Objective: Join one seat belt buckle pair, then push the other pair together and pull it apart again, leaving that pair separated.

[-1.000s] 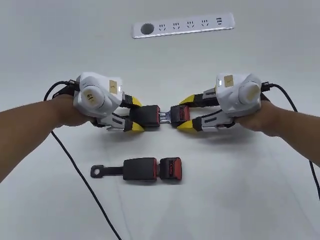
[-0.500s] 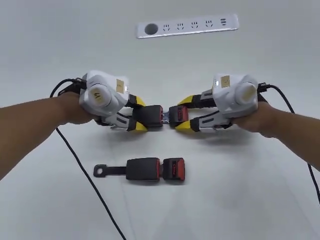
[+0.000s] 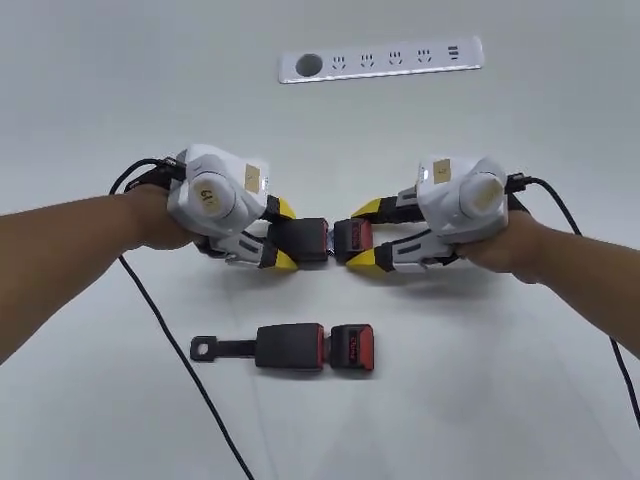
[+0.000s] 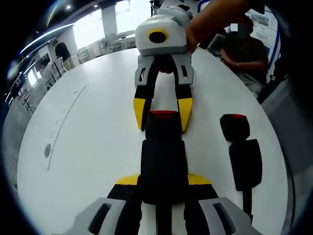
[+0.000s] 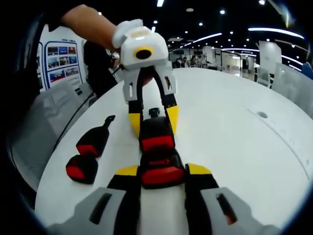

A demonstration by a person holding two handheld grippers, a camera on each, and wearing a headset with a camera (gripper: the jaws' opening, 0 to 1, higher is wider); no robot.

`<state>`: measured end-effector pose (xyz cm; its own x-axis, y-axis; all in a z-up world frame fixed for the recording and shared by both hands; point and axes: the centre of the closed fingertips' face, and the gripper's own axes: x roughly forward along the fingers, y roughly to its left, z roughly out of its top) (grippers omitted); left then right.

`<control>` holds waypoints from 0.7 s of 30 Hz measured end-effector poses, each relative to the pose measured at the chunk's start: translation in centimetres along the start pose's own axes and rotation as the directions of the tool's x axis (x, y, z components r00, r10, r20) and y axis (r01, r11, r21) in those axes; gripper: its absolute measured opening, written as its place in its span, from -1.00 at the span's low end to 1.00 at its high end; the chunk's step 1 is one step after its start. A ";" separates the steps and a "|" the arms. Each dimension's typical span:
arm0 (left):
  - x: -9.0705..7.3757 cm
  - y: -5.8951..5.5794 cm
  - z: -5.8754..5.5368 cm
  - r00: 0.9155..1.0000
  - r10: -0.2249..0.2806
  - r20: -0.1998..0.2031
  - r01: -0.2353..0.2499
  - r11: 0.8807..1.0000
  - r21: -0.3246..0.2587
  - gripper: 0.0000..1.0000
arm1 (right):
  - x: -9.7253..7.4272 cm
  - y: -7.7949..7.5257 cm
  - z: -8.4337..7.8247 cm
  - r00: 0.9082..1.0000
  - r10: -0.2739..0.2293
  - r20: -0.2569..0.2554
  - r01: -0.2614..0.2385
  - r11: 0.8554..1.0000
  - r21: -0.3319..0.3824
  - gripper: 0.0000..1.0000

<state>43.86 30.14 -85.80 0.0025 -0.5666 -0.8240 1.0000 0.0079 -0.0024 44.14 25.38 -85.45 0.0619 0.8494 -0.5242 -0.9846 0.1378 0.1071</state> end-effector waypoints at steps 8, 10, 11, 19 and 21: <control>-0.1 0.0 0.0 1.000 0.001 0.003 -0.001 1.000 -0.008 -0.33 | 0.1 -0.1 0.1 1.000 -0.008 -0.013 0.008 1.000 0.000 -0.30; -0.1 0.0 0.0 1.000 0.001 0.000 -0.001 1.000 -0.007 -0.33 | 0.1 -0.1 0.1 1.000 -0.008 -0.014 0.008 1.000 0.001 -0.30; -0.1 0.0 0.0 1.000 0.001 0.000 -0.001 1.000 -0.006 -0.33 | 0.1 0.0 0.1 1.000 -0.008 -0.015 0.008 1.000 -0.002 -0.30; -0.1 0.0 0.0 1.000 0.002 -0.001 -0.002 1.000 -0.014 -0.33 | 0.2 -0.1 0.1 0.999 -0.013 -0.032 0.013 1.000 -0.008 -0.30; -0.1 0.0 0.0 1.000 0.002 -0.003 -0.002 1.000 -0.014 -0.33 | 0.2 -0.1 0.0 0.999 -0.014 -0.033 0.013 1.000 -0.008 -0.30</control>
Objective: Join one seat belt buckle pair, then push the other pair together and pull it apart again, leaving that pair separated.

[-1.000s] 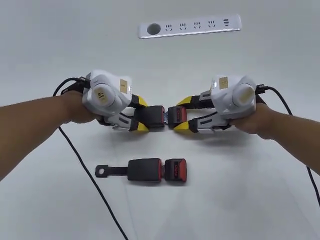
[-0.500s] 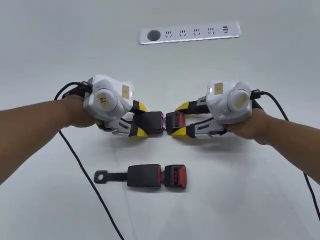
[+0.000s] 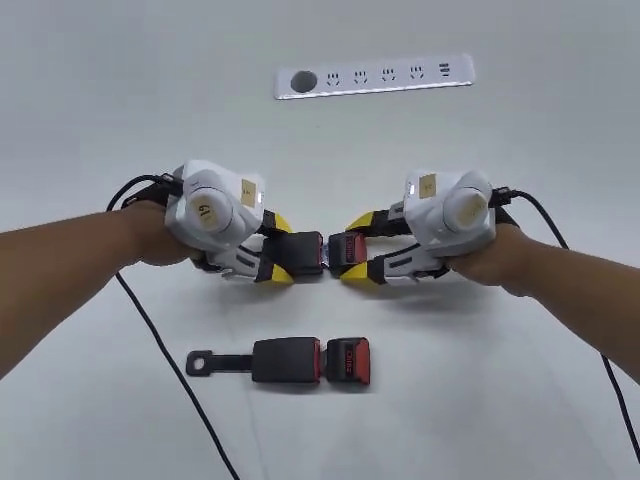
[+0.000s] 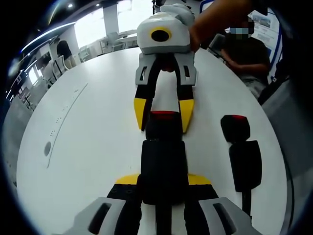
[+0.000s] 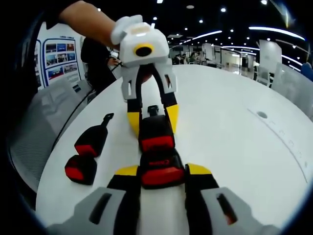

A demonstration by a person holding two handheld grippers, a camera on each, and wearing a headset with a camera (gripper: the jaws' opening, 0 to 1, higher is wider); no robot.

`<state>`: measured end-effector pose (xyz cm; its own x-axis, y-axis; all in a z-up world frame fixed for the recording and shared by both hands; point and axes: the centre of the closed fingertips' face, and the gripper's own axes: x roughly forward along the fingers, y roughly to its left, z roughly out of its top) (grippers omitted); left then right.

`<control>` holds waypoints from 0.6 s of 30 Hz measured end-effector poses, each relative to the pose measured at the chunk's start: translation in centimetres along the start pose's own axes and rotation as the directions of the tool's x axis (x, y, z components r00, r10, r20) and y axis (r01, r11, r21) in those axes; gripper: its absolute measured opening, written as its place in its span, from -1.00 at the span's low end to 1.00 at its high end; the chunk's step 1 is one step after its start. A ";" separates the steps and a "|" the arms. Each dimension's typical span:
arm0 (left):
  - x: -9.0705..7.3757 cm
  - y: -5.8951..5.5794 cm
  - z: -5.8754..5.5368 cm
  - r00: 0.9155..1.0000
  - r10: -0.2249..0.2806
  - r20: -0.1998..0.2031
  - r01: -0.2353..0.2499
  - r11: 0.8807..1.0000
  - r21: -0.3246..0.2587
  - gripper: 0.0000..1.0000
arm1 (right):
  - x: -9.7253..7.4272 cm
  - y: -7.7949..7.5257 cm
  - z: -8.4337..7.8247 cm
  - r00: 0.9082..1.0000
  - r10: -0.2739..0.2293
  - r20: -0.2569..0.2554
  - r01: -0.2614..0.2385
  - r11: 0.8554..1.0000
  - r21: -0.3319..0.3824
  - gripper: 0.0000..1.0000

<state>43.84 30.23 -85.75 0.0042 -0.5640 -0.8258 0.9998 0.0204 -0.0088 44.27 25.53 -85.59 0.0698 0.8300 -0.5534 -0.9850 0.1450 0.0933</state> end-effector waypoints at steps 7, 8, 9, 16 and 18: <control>0.0 0.0 0.0 1.000 0.001 -0.004 -0.001 1.000 -0.002 -0.33 | 0.1 -0.2 -0.2 1.000 -0.005 -0.006 0.005 1.000 -0.002 -0.30; 0.0 0.0 0.0 1.000 0.001 -0.006 -0.001 1.000 -0.001 -0.33 | 0.1 -0.2 -0.3 1.000 -0.006 -0.007 0.006 1.000 -0.003 -0.30; 0.0 0.0 0.0 1.000 0.000 -0.007 0.000 1.000 0.000 -0.33 | 0.1 -0.2 -0.3 1.000 -0.007 -0.009 0.007 1.000 -0.004 -0.30; 0.1 0.1 -0.1 1.000 0.001 -0.010 -0.001 1.000 -0.001 -0.33 | 0.2 -0.3 -0.4 1.000 -0.012 -0.014 0.012 1.000 -0.006 -0.29; 0.1 0.1 -0.1 1.000 0.001 -0.010 -0.001 1.000 -0.001 -0.33 | 0.2 -0.3 -0.4 1.000 -0.013 -0.015 0.013 1.000 -0.007 -0.29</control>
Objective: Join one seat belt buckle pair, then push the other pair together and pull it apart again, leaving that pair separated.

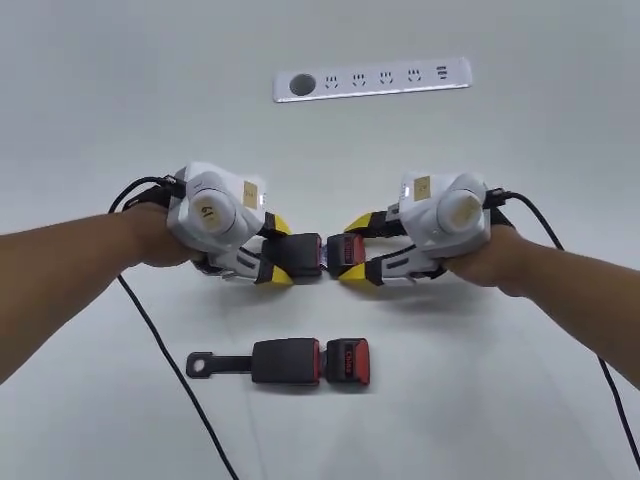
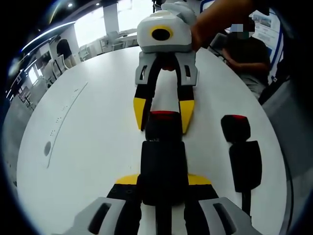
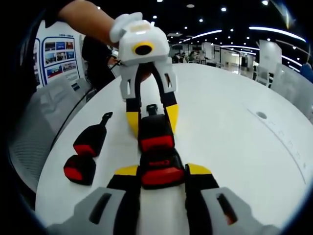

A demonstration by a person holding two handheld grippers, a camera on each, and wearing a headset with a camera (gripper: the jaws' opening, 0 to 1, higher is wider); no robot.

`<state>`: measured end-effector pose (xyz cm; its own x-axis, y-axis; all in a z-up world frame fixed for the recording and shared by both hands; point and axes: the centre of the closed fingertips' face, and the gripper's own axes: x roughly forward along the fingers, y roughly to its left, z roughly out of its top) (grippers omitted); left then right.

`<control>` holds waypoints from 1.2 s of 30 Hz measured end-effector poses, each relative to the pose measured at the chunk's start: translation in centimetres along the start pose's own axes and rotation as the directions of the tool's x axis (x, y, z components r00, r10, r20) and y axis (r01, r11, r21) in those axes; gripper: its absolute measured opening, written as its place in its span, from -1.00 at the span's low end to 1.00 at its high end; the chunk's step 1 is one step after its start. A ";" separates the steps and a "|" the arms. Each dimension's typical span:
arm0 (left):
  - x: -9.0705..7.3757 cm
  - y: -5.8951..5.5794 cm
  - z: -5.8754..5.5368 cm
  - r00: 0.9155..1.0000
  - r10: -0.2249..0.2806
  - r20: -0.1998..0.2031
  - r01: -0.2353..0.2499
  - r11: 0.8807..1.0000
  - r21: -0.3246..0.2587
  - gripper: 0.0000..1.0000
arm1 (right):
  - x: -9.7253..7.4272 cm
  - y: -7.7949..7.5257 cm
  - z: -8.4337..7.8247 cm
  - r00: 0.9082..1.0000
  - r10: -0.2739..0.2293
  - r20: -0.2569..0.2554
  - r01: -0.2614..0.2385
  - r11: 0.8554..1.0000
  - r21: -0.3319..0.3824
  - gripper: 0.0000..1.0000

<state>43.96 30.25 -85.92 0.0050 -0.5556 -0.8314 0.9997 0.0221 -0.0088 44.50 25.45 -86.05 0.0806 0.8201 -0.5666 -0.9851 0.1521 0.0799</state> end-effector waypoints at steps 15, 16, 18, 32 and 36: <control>-0.1 -0.2 0.1 1.000 -0.001 0.007 0.001 1.000 0.002 -0.32 | 0.0 0.1 0.0 1.000 0.008 0.008 -0.008 1.000 -0.006 -0.29; -0.1 -0.2 0.1 1.000 -0.001 0.008 0.001 1.000 0.003 -0.32 | 0.0 0.2 0.0 1.000 0.008 0.007 -0.008 1.000 -0.011 -0.29; -0.1 -0.2 0.1 1.000 -0.001 0.008 0.001 1.000 0.005 -0.32 | -0.2 0.2 0.0 1.000 0.010 0.004 -0.010 1.000 -0.019 -0.29; -0.1 -0.3 0.2 1.000 -0.001 0.003 0.001 1.000 0.004 -0.32 | -2.0 0.2 -0.7 1.000 -0.003 -0.014 0.003 1.000 -0.017 -0.29; -0.1 -0.3 0.3 1.000 -0.002 0.000 0.002 1.000 0.005 -0.32 | -3.0 0.1 -1.2 1.000 -0.015 -0.018 0.014 1.000 -0.011 -0.29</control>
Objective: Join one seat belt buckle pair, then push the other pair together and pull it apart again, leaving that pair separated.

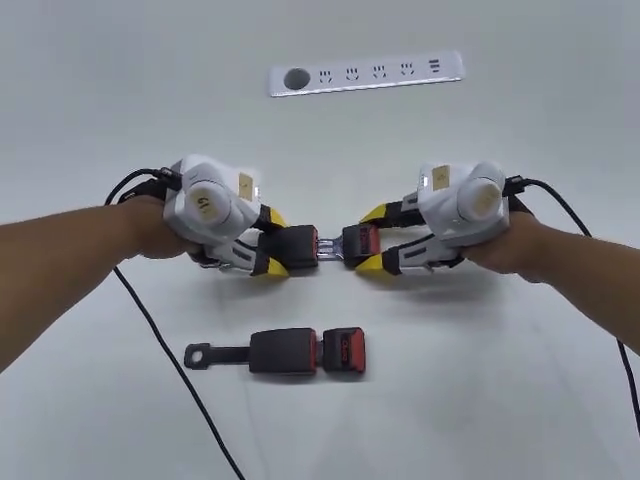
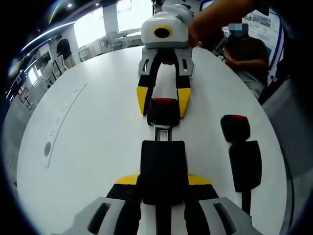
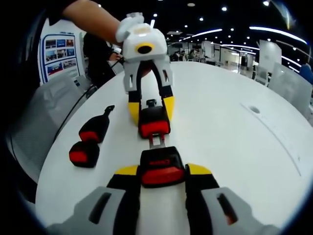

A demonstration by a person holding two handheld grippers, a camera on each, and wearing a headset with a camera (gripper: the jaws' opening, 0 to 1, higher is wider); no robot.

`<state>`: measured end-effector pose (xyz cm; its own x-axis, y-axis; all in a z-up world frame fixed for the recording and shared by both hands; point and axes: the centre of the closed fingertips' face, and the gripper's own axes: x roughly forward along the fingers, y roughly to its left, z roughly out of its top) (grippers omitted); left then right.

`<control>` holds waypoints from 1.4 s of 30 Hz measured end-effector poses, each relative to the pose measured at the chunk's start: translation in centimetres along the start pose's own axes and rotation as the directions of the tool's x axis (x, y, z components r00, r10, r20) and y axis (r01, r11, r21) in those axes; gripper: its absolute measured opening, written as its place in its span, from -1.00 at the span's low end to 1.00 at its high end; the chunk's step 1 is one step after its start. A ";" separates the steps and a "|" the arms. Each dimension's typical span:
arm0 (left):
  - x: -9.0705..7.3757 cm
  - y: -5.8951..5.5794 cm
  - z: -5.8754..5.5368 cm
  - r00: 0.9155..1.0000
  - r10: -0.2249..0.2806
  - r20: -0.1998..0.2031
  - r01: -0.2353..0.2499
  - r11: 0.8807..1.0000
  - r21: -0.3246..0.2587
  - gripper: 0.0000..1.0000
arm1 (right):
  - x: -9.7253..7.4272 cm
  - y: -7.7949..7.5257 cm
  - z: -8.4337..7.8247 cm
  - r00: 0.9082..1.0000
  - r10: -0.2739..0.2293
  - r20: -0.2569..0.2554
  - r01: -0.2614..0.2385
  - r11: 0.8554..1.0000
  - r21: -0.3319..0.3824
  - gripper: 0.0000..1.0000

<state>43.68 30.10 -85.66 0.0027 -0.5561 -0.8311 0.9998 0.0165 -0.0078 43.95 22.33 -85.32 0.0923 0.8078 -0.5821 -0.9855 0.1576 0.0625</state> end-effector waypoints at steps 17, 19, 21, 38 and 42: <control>0.1 0.0 0.0 1.000 -0.001 -0.013 0.001 1.000 0.000 -0.31 | -3.9 -0.1 -3.1 0.999 -0.027 -0.034 0.028 0.999 0.022 -0.28; 0.1 0.0 0.0 1.000 -0.001 -0.016 0.001 1.000 -0.002 -0.31 | -4.2 -0.2 -3.4 0.999 -0.032 -0.034 0.033 0.999 0.026 -0.28; 0.1 0.0 0.0 1.000 -0.001 -0.020 0.001 1.000 0.000 -0.31 | -4.5 -0.2 -3.7 0.999 -0.034 -0.032 0.035 0.999 0.029 -0.28; 0.1 -0.1 -0.1 1.000 -0.002 -0.015 0.002 1.000 0.004 -0.31 | -7.7 0.0 -6.0 0.997 -0.060 -0.058 0.062 0.997 0.038 -0.28; 0.0 0.0 -0.1 1.000 -0.002 -0.013 0.002 1.000 0.005 -0.31 | -8.4 0.0 -6.5 0.996 -0.063 -0.060 0.066 0.997 0.039 -0.27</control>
<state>43.63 30.16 -85.74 0.0008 -0.5448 -0.8385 0.9999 0.0113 -0.0064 42.21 11.91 -85.71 0.1459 0.7607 -0.6325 -0.9710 0.2326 0.0558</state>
